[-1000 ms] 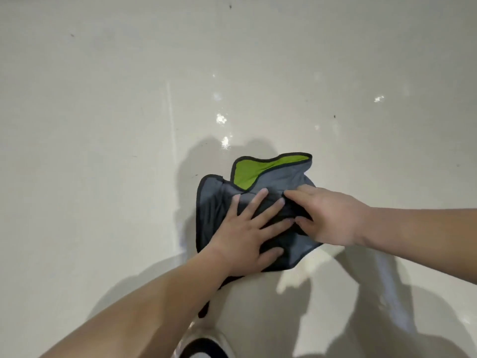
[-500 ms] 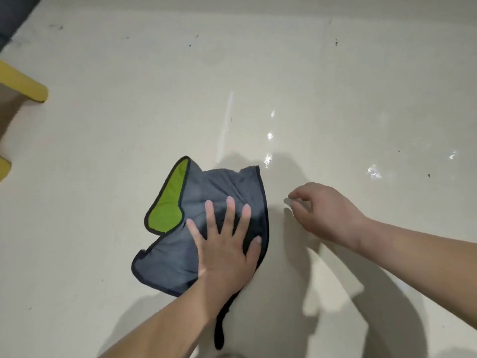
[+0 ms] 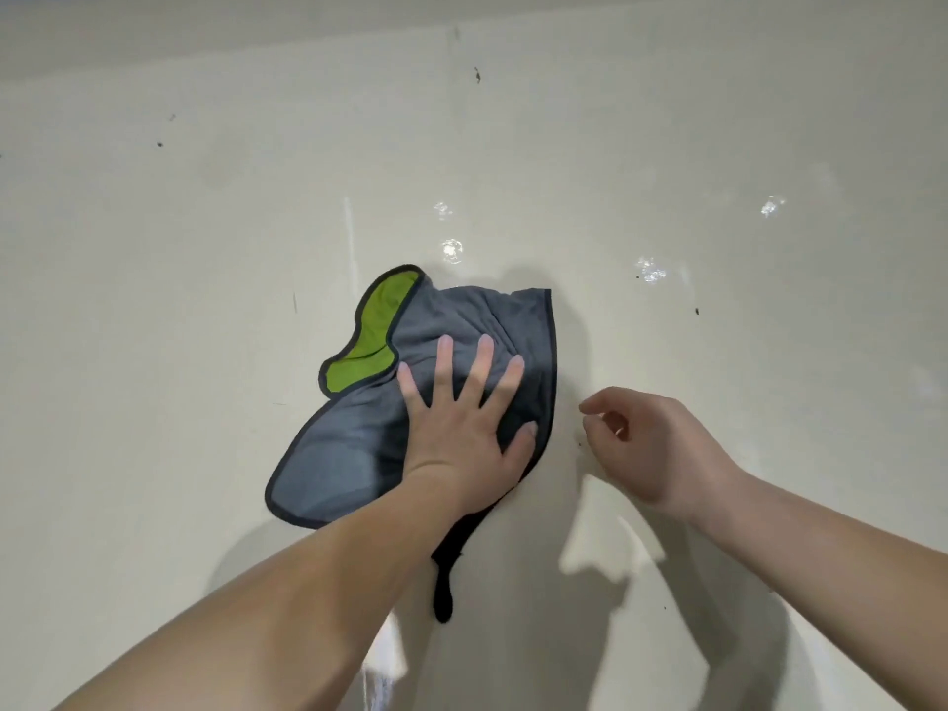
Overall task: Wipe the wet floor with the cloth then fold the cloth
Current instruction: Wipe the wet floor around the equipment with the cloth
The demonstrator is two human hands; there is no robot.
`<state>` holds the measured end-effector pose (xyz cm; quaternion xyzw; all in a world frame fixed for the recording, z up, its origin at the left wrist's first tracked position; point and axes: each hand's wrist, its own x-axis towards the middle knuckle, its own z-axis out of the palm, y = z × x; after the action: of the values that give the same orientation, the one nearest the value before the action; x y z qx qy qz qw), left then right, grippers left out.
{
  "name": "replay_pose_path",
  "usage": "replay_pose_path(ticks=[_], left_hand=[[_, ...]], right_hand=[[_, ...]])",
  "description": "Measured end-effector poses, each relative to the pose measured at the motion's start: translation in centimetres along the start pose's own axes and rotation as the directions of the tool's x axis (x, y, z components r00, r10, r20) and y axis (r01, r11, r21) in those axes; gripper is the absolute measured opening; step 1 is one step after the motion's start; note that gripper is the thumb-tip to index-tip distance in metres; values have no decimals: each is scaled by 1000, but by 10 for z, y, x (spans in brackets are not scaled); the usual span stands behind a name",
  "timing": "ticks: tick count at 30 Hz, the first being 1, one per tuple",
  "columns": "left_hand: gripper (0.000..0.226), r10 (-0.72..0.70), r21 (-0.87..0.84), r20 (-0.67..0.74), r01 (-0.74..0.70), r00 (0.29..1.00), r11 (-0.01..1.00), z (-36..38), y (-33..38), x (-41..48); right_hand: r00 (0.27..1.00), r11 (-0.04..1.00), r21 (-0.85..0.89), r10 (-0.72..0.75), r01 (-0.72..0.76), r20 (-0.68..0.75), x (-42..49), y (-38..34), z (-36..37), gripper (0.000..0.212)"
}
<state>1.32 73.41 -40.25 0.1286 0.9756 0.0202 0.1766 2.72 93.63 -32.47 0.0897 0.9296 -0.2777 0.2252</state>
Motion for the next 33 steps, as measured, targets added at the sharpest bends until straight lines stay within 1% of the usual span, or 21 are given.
replay_pose_path(ticks=[1, 3, 5, 7, 9, 11, 12, 14, 16, 17, 19, 20, 22, 23, 24, 25, 26, 27, 29, 31, 33], left_hand=[[74, 8, 8, -7, -8, 1000, 1000, 0, 1, 0], [74, 5, 18, -25, -4, 1000, 1000, 6, 2, 2], [74, -32, -14, -40, 31, 999, 999, 10, 11, -4], [74, -51, -40, -18, 51, 999, 998, 17, 27, -27], [72, -5, -15, 45, 6, 999, 1000, 24, 45, -60], [72, 52, -36, 178, -47, 983, 998, 15, 48, -89], [72, 76, -69, 235, -61, 969, 996, 3, 44, -97], [68, 106, -91, 276, -84, 955, 992, -26, 31, -110], [62, 71, -81, 264, -51, 962, 995, -61, 21, -134], [59, 43, -85, 260, -22, 965, 996, -79, 17, -147], [58, -30, -72, 286, 52, 958, 996, -114, 10, -177], [58, -69, -48, 312, 88, 948, 995, -131, 7, -194], [58, -101, 20, 357, 101, 928, 995, -151, -2, -218], [59, -113, 46, 375, 104, 920, 994, -155, -8, -227], [60, -125, 60, 396, 110, 910, 992, -155, -17, -233], [60, -133, 67, 421, 116, 897, 991, -151, -23, -233], [61, -139, 74, 441, 119, 887, 990, -146, -29, -231], [62, -135, 74, 456, 114, 880, 991, -137, -38, -225], [62, -103, 54, 463, 88, 880, 995, -115, -58, -210], [53, -37, -14, 455, 48, 890, 999, -90, -77, -199], [33, 42, -70, 422, -14, 905, 997, -63, -96, -196]], right_hand=[[1000, 1000, -1, 17, -17, 12, -3, 4, -2, 28], [999, 999, -53, 5, -3, 40, -2, 7, -3, 32], [996, 979, -189, -70, 78, 48, 1, 11, -4, 33], [987, 925, -344, -143, 162, 79, 3, 15, 0, 30], [976, 881, -430, -140, 200, 166, -1, 16, 3, 21], [954, 820, -514, -120, 251, 275, -7, 12, 4, 18], [952, 786, -555, -132, 271, 278, -8, 10, 4, 20], [959, 743, -607, -199, 281, 200, -9, 5, 4, 23], [939, 728, -596, -297, 339, 171, -4, -4, 8, 29], [929, 750, -549, -313, 370, 198, 0, -10, 8, 35], [911, 784, -470, -298, 405, 287, 3, -26, 5, 48], [903, 762, -490, -308, 423, 300, 0, -34, 4, 52], [897, 650, -620, -363, 439, 254, -6, -44, 7, 62], [888, 608, -654, -383, 451, 256, -10, -50, 12, 69], [877, 600, -643, -378, 476, 296, -14, -56, 19, 78], [868, 641, -587, -343, 495, 358, -17, -60, 26, 87], [859, 708, -508, -297, 491, 417, -18, -64, 31, 94], [852, 766, -445, -247, 463, 462, -17, -70, 37, 99], [848, 827, -394, -172, 401, 501, -15, -77, 54, 98], [873, 826, -447, -102, 342, 478, -18, -75, 77, 96], [928, 811, -521, -70, 266, 365, -24, -67, 104, 95]])
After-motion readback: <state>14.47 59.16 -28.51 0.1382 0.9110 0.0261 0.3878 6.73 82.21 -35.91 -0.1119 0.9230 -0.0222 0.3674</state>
